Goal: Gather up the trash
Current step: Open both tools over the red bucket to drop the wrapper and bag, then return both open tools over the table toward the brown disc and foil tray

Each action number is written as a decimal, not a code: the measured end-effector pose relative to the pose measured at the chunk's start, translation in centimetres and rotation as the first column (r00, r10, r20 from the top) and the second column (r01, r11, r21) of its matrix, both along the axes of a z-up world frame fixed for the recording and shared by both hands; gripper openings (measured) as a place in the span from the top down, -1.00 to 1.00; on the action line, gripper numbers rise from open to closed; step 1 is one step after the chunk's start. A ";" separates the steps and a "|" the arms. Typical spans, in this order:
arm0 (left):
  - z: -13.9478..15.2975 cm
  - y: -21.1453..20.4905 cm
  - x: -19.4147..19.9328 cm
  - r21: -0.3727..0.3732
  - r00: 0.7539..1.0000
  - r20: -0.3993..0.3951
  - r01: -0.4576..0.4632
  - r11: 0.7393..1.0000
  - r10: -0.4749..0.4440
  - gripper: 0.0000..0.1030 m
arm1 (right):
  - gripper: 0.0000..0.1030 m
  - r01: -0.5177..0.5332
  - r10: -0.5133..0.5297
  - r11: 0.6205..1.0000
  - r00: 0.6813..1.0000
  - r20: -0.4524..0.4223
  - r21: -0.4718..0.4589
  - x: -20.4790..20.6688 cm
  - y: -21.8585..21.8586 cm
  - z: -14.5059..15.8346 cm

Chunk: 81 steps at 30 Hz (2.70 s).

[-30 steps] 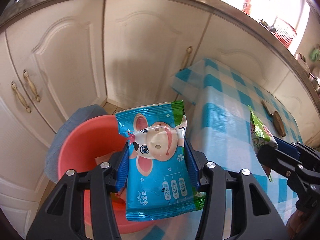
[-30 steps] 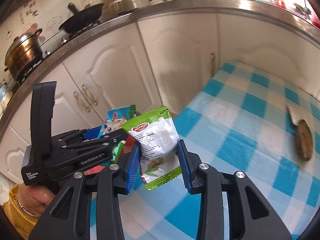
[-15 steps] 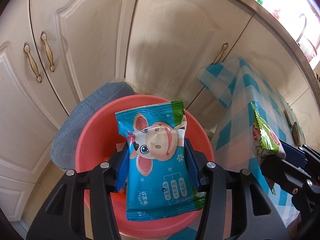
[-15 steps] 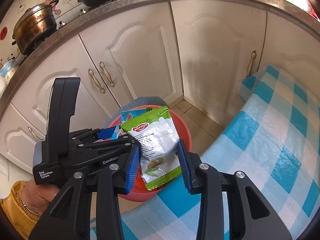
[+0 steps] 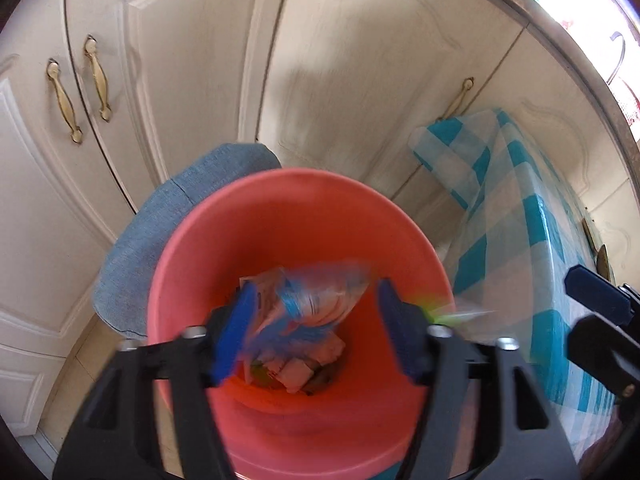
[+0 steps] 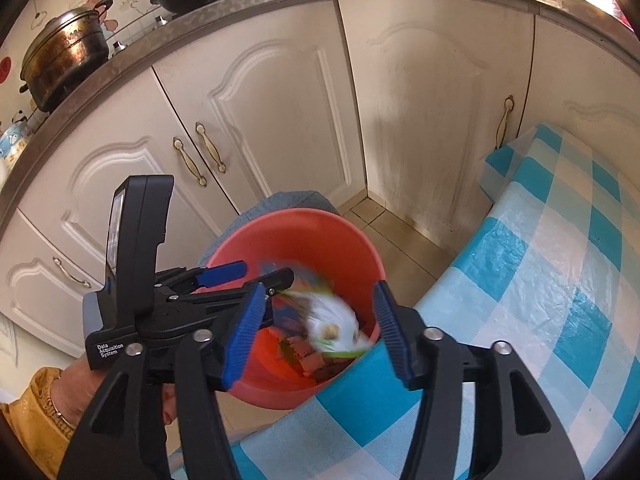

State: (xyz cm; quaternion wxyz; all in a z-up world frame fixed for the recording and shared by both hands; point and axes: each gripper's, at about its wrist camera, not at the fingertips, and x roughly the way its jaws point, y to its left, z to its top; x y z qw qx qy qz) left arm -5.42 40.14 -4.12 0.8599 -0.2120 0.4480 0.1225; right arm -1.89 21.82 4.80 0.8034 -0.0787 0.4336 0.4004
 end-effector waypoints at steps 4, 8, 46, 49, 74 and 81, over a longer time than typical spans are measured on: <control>1.2 -0.2 -0.3 0.043 1.000 0.028 -0.001 0.999 0.000 -0.64 | -0.51 0.033 -0.033 0.999 0.999 0.013 0.029 0.0 -1.2 0.7; 2.6 -0.8 -0.4 0.087 0.999 0.049 0.001 0.996 -0.005 -0.71 | -0.60 0.075 -0.076 0.995 0.997 0.012 0.064 0.3 -2.6 1.5; 10.8 -13.1 0.5 0.161 0.958 0.164 0.209 0.965 -0.235 -0.77 | -0.70 0.553 -0.567 0.823 0.811 0.147 0.126 1.3 -21.9 4.6; 11.2 -14.5 0.8 0.168 0.951 0.167 0.231 0.958 -0.259 -0.77 | -0.70 0.577 -0.591 0.807 0.791 0.160 0.129 1.2 -23.4 4.7; 11.4 -25.6 4.5 0.230 0.887 0.139 0.405 0.885 -0.441 -0.77 | -0.70 0.687 -0.688 0.721 0.696 0.203 0.089 2.1 -33.1 3.0; 10.7 -27.0 6.0 0.229 0.879 0.123 0.426 0.875 -0.460 -0.77 | -0.70 0.671 -0.672 0.738 0.722 0.164 0.067 3.9 -34.0 1.6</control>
